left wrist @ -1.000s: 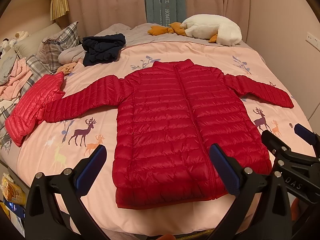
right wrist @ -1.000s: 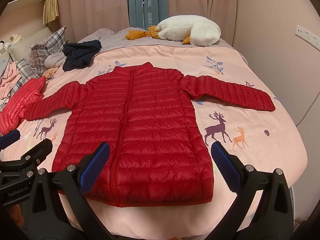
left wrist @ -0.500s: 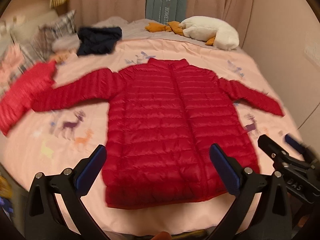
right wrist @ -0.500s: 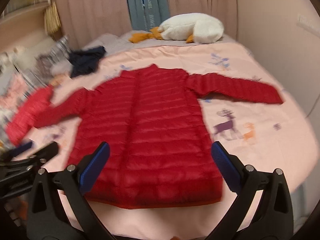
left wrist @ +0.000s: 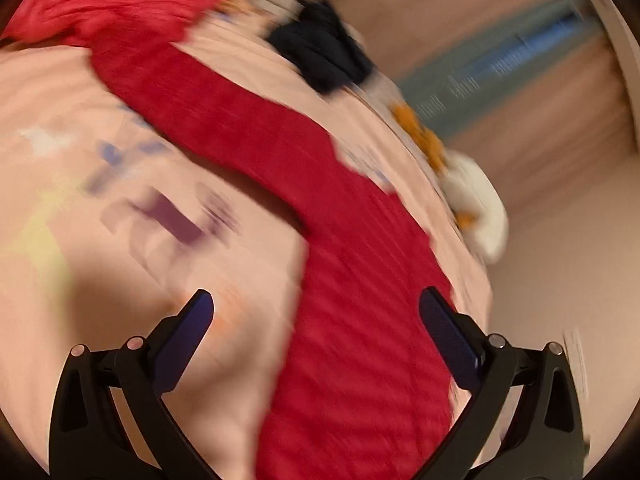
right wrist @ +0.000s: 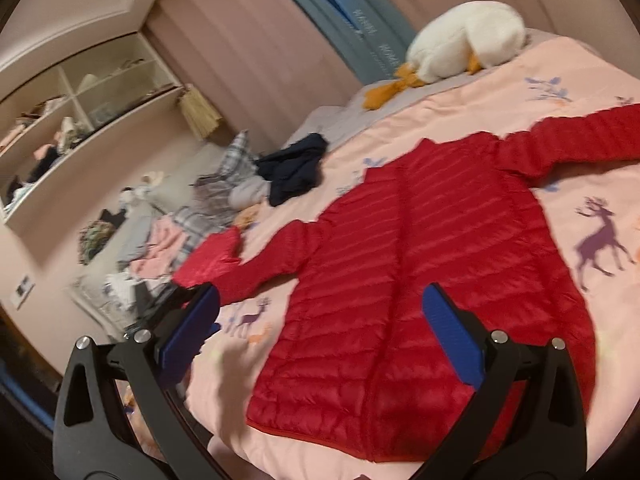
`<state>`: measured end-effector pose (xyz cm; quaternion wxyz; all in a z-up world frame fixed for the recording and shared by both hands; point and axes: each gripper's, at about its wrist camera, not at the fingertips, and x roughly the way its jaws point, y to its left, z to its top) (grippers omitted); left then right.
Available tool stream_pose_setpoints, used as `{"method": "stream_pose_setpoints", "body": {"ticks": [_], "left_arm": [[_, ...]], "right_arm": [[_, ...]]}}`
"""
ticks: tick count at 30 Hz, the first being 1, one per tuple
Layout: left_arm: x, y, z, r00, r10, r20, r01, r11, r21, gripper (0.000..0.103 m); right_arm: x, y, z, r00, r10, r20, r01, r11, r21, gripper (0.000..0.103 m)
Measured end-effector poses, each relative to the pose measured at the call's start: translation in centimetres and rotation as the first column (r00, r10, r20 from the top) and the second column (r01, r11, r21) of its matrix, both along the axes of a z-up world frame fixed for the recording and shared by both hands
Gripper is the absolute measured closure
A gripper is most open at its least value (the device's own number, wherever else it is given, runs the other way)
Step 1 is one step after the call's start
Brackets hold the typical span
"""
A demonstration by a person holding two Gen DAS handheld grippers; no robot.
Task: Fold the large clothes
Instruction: 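Grasp the jacket sleeve cuff with the left tool and lift it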
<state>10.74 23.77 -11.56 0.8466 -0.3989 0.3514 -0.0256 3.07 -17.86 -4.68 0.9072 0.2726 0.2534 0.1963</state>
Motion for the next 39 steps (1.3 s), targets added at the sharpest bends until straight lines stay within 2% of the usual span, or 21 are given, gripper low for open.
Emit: {"method": "stream_pose_setpoints", "body": {"ticks": [2, 5, 6, 10, 14, 17, 21, 27, 29, 31, 32, 33, 34, 36, 39], "left_arm": [[1.4, 3.7, -1.3, 0.998, 0.06, 0.024, -0.059, 0.997, -0.041, 0.001], [3.4, 8.8, -3.5, 0.991, 0.134, -0.018, -0.135, 0.981, -0.138, 0.001], [4.2, 10.6, -4.3, 0.984, 0.165, -0.064, -0.173, 0.972, -0.156, 0.001], [6.0, 15.3, -6.4, 0.96, 0.244, -0.133, -0.267, 0.944, -0.192, 0.001], [7.9, 18.2, -7.7, 0.953, 0.268, -0.143, -0.298, 0.916, -0.269, 0.001], [9.9, 18.9, -7.3, 0.951, 0.284, -0.118, -0.306, 0.915, -0.264, 0.001], [12.4, 19.8, -7.4, 0.942, 0.312, -0.125, -0.335, 0.905, -0.261, 0.001], [13.4, 20.4, -7.3, 0.91, 0.404, -0.095, -0.415, 0.877, -0.242, 0.001], [13.0, 20.3, -7.3, 0.899, 0.429, -0.087, -0.437, 0.872, -0.221, 0.01], [12.7, 20.2, -7.7, 0.894, 0.435, -0.106, -0.448, 0.873, -0.194, 0.045], [12.7, 20.3, -8.2, 0.893, 0.431, -0.133, -0.449, 0.874, -0.187, 0.056], [12.7, 20.5, -8.5, 0.89, 0.431, -0.147, -0.453, 0.871, -0.189, 0.074], [12.3, 20.9, -9.0, 0.886, 0.437, -0.157, -0.462, 0.863, -0.205, 0.082], [11.8, 21.5, -9.6, 0.886, 0.436, -0.157, -0.462, 0.854, -0.24, 0.089], [11.6, 21.4, -9.4, 0.894, 0.422, -0.148, -0.446, 0.865, -0.228, 0.097]], "right_arm": [[0.6, 0.3, -0.1, 0.999, 0.034, 0.018, -0.033, 0.999, -0.003, 0.002], [1.7, 0.8, -0.4, 0.998, 0.059, 0.01, -0.058, 0.997, -0.049, 0.002], [2.0, 0.9, -0.6, 0.998, 0.057, 0.007, -0.056, 0.996, -0.064, 0.002], [3.9, 1.6, -1.4, 0.998, 0.052, -0.035, -0.056, 0.992, -0.115, 0.002], [5.6, 2.1, -2.0, 0.996, 0.065, -0.056, -0.071, 0.99, -0.123, 0.002], [6.5, 2.3, -2.3, 0.996, 0.063, -0.063, -0.071, 0.988, -0.134, 0.002], [7.3, 2.3, -2.7, 0.997, 0.043, -0.066, -0.051, 0.989, -0.136, 0.002], [8.1, 1.8, -2.7, 0.998, 0.005, -0.058, -0.014, 0.989, -0.149, 0.002], [8.1, 1.8, -2.5, 0.999, 0.0, -0.053, -0.008, 0.988, -0.156, 0.002], [7.9, 1.9, -2.4, 0.999, -0.005, -0.048, -0.003, 0.985, -0.17, 0.002], [7.8, 1.9, -2.3, 0.999, -0.009, -0.045, 0.001, 0.984, -0.178, 0.002], [7.6, 1.8, -2.3, 0.999, -0.012, -0.044, 0.004, 0.983, -0.181, 0.002], [7.5, 1.7, -2.3, 0.999, -0.017, -0.044, 0.008, 0.983, -0.183, 0.002], [7.3, 1.5, -2.3, 0.999, -0.026, -0.047, 0.017, 0.983, -0.181, 0.002], [6.8, 1.4, -2.1, 0.998, -0.04, -0.043, 0.031, 0.981, -0.192, 0.002]]}}
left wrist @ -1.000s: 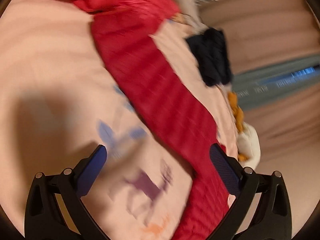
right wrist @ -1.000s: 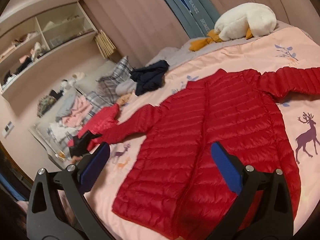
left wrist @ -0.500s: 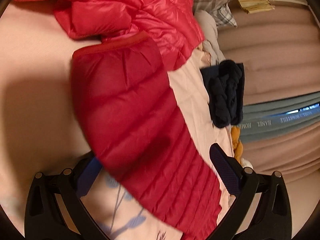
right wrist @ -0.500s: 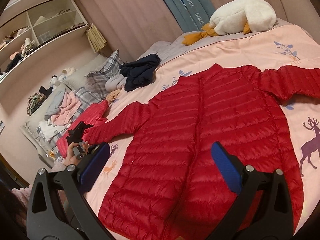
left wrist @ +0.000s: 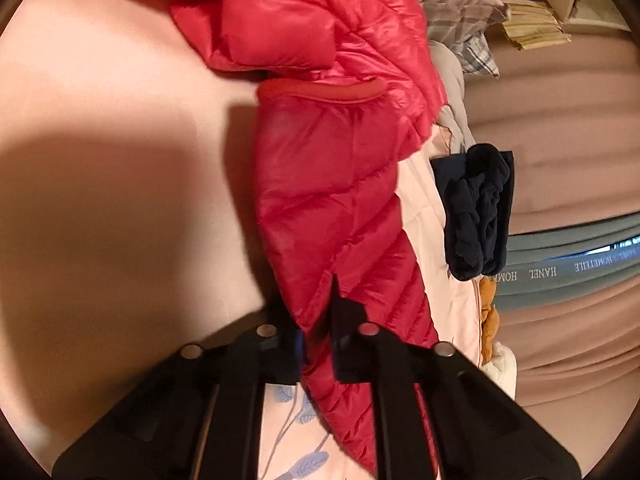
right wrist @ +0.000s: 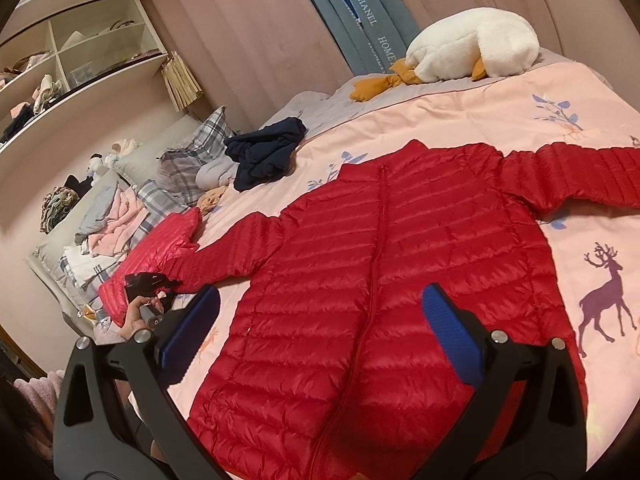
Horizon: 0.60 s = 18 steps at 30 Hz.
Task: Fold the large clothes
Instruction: 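Grasp the jacket sleeve cuff with the left tool and lift it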
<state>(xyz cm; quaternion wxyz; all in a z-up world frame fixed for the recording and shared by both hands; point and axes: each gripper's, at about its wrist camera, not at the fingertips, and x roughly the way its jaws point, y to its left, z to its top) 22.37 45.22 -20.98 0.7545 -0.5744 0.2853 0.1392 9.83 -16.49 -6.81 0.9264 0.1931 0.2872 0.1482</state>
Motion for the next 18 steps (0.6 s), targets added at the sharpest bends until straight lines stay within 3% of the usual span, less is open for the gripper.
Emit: {"method": "stream_pose_setpoints", "body": {"ticks": [3, 9, 15, 18], "left_arm": [[0.0, -0.7, 1.6, 0.999, -0.011, 0.034, 0.009, 0.999, 0.037, 0.1], [0.1, -3.5, 9.2, 0.989, -0.082, 0.124, 0.056, 0.978, 0.203, 0.1], [0.1, -9.8, 18.5, 0.952, -0.238, 0.194, 0.14, 0.899, 0.414, 0.1], [0.3, -14.5, 22.0, 0.92, -0.341, 0.192, 0.203, 0.836, 0.509, 0.1]], "right_arm": [[-0.4, -0.2, 0.3, 1.0, -0.012, 0.008, 0.012, 1.0, -0.015, 0.002], [-1.2, -1.1, 0.5, 0.999, -0.038, 0.013, 0.038, 0.999, 0.002, 0.002], [-1.9, -2.4, -0.3, 0.998, -0.056, -0.007, 0.056, 0.997, 0.046, 0.002], [-2.3, -3.4, -0.8, 0.997, -0.07, -0.016, 0.071, 0.995, 0.071, 0.002]]}}
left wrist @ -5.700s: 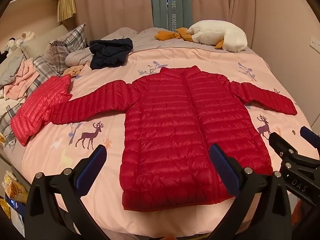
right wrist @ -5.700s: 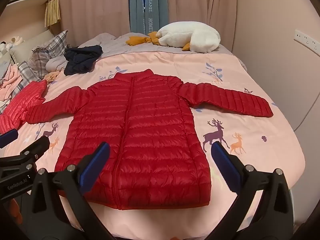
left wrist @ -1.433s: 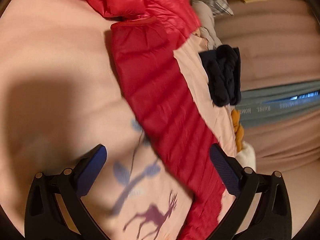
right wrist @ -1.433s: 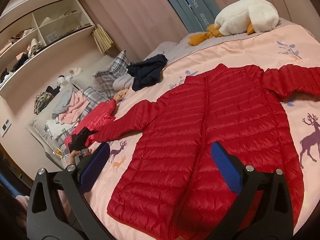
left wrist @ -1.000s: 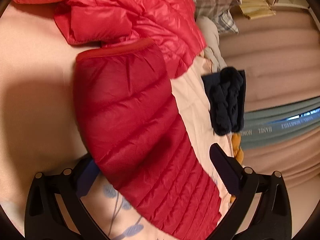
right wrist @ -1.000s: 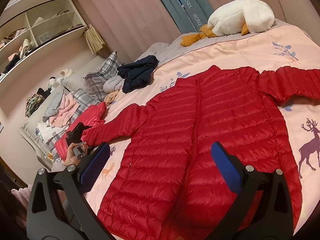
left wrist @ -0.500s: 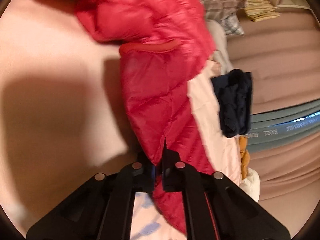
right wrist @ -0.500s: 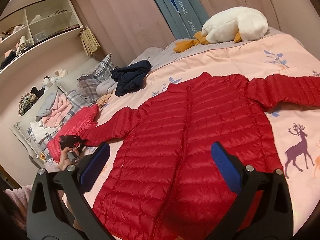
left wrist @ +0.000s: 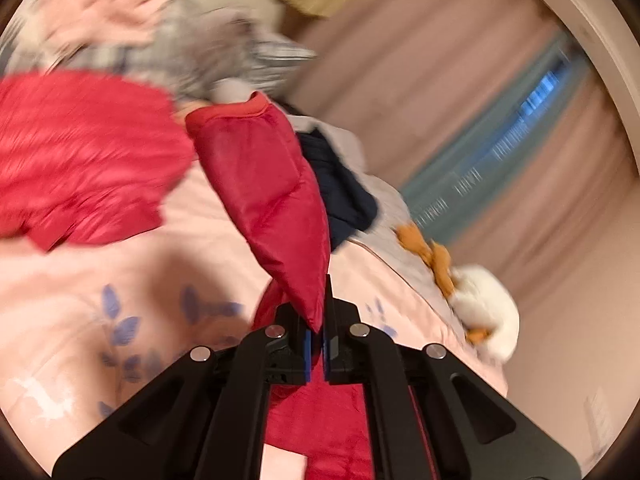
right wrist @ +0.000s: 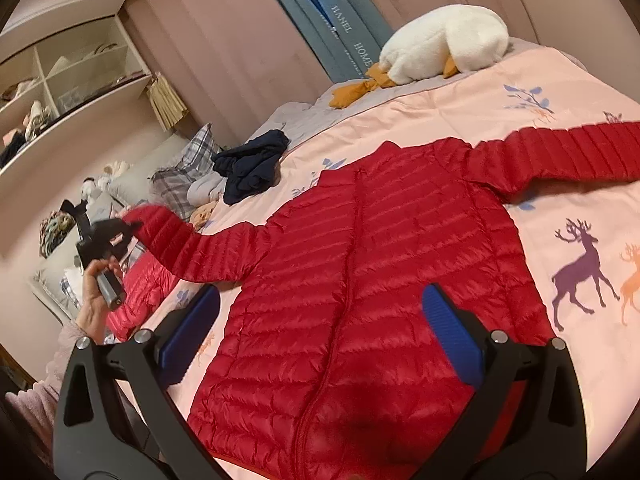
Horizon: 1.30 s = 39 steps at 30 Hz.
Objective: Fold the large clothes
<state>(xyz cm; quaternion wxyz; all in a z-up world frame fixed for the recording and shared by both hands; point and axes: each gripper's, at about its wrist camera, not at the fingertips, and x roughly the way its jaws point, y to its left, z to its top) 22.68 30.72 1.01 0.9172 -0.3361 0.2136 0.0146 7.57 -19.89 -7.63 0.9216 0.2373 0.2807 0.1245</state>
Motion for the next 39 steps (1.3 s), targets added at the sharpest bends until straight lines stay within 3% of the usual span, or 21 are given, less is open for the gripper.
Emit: {"method": "stream_pose_setpoints", "body": {"ticks": [3, 6, 8, 11, 16, 19, 22, 26, 28, 30, 32, 36, 39], "left_arm": [[0.3, -5.8, 1.9, 0.995, -0.102, -0.004, 0.102, 0.989, 0.105, 0.1], [0.4, -12.4, 2.4, 0.974, -0.223, -0.037, 0.226, 0.955, 0.194, 0.1], [0.5, -17.1, 1.6, 0.952, -0.297, -0.078, 0.307, 0.919, 0.249, 0.1], [1.0, -23.6, -0.6, 0.915, -0.374, -0.151, 0.404, 0.861, 0.31, 0.1], [2.1, -31.0, -6.4, 0.846, -0.452, -0.284, 0.527, 0.789, 0.315, 0.1], [2.9, -34.0, -9.6, 0.803, -0.472, -0.363, 0.579, 0.761, 0.292, 0.099], [3.8, -35.7, -12.2, 0.762, -0.491, -0.423, 0.617, 0.75, 0.24, 0.097], [4.2, -36.7, -13.6, 0.732, -0.515, -0.445, 0.641, 0.742, 0.195, 0.087], [4.3, -36.3, -13.3, 0.716, -0.54, -0.442, 0.657, 0.735, 0.167, 0.056], [3.6, -35.5, -12.7, 0.713, -0.559, -0.423, 0.661, 0.737, 0.14, 0.043], [2.4, -33.8, -11.6, 0.722, -0.577, -0.381, 0.658, 0.743, 0.122, 0.029], [-0.7, -28.6, -9.6, 0.749, -0.602, -0.276, 0.64, 0.766, 0.066, 0.025], [-3.0, -21.7, -9.9, 0.815, -0.538, -0.214, 0.544, 0.838, -0.037, 0.024]], "right_arm": [[-0.5, -0.8, -0.3, 1.0, -0.012, 0.0, 0.012, 1.0, 0.012, 0.002], [-0.9, -1.8, -0.8, 1.0, -0.031, -0.007, 0.031, 0.999, 0.035, 0.002], [-1.0, -2.5, -1.3, 0.999, -0.042, -0.022, 0.043, 0.998, 0.052, 0.002], [-0.9, -3.6, -2.2, 0.997, -0.058, -0.045, 0.061, 0.995, 0.078, 0.002], [-0.2, -5.3, -3.9, 0.993, -0.065, -0.096, 0.077, 0.989, 0.125, 0.002], [0.4, -6.1, -4.8, 0.991, -0.068, -0.117, 0.087, 0.982, 0.168, 0.002], [1.2, -6.9, -5.8, 0.988, -0.061, -0.145, 0.094, 0.969, 0.231, 0.002], [2.6, -7.3, -6.3, 0.983, -0.033, -0.179, 0.084, 0.954, 0.287, 0.002], [3.8, -7.2, -6.2, 0.982, -0.014, -0.189, 0.072, 0.949, 0.306, 0.002], [5.1, -7.3, -6.0, 0.981, 0.009, -0.193, 0.057, 0.942, 0.332, 0.002], [6.3, -7.2, -5.8, 0.98, 0.023, -0.197, 0.049, 0.936, 0.35, 0.002], [9.5, -6.8, -5.6, 0.975, 0.041, -0.22, 0.042, 0.933, 0.358, 0.002], [12.5, -6.4, -6.0, 0.965, 0.06, -0.256, 0.041, 0.928, 0.37, 0.002]]}}
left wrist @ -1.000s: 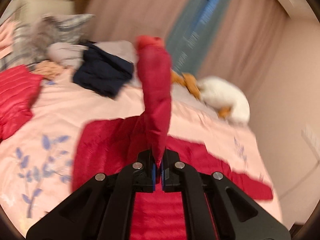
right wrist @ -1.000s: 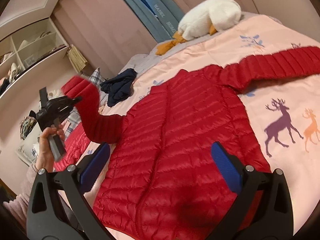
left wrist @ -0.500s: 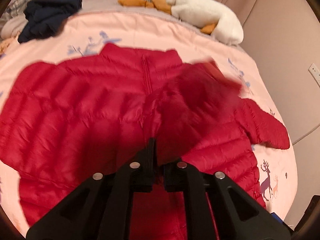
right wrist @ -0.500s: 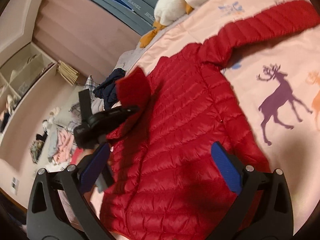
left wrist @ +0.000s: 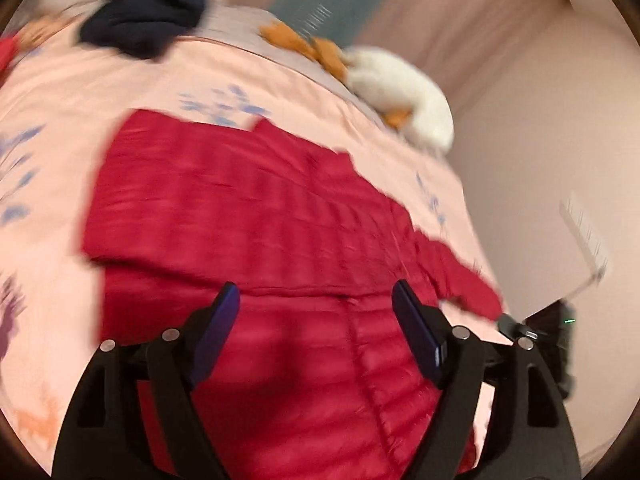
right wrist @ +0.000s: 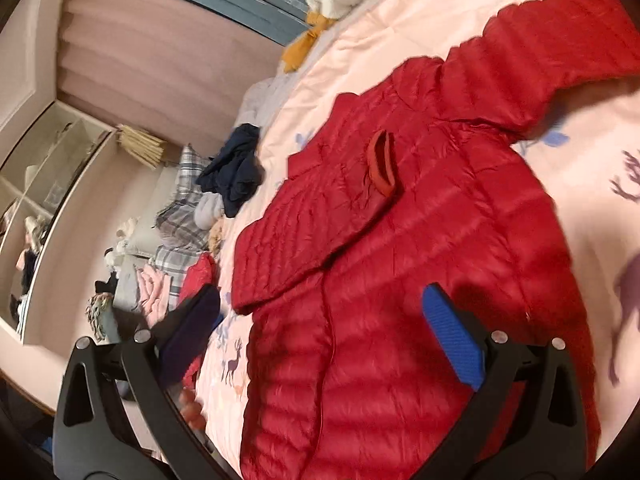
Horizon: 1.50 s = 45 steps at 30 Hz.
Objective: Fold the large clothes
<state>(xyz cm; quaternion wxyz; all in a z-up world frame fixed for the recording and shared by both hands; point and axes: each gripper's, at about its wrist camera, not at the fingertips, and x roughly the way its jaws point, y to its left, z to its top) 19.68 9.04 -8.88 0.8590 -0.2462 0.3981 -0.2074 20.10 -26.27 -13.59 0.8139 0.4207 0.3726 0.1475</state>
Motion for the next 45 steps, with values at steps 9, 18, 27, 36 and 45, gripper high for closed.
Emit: {"method": "stream_pose_setpoints", "body": {"ticks": [9, 18, 27, 36, 45], "left_arm": [[0.2, 10.1, -5.4, 0.977, 0.128, -0.168, -0.184, 0.909, -0.374, 0.024], [6.1, 7.2, -9.0, 0.953, 0.171, -0.252, -0.254, 0.904, -0.345, 0.024], [7.3, 9.0, -7.7, 0.924, 0.355, -0.14, -0.382, 0.869, -0.315, 0.066], [6.2, 9.7, -9.1, 0.949, 0.235, -0.211, -0.275, 0.943, -0.189, 0.058], [5.3, 10.0, -3.3, 0.977, 0.21, -0.028, -0.207, 0.976, 0.071, 0.033]], "right_arm": [[7.3, 1.7, -1.0, 0.997, -0.043, -0.07, 0.033, 0.99, -0.138, 0.002], [11.3, 3.3, -3.0, 0.981, -0.113, -0.156, 0.048, 0.928, -0.369, 0.067], [11.4, 2.1, -0.3, 0.992, -0.11, -0.06, 0.068, 0.878, -0.474, 0.089], [12.3, 2.2, -2.5, 0.988, -0.092, -0.127, 0.006, 0.829, -0.56, 0.082], [11.9, 4.4, 1.6, 1.0, -0.022, 0.008, 0.022, 0.753, -0.658, 0.055]]}}
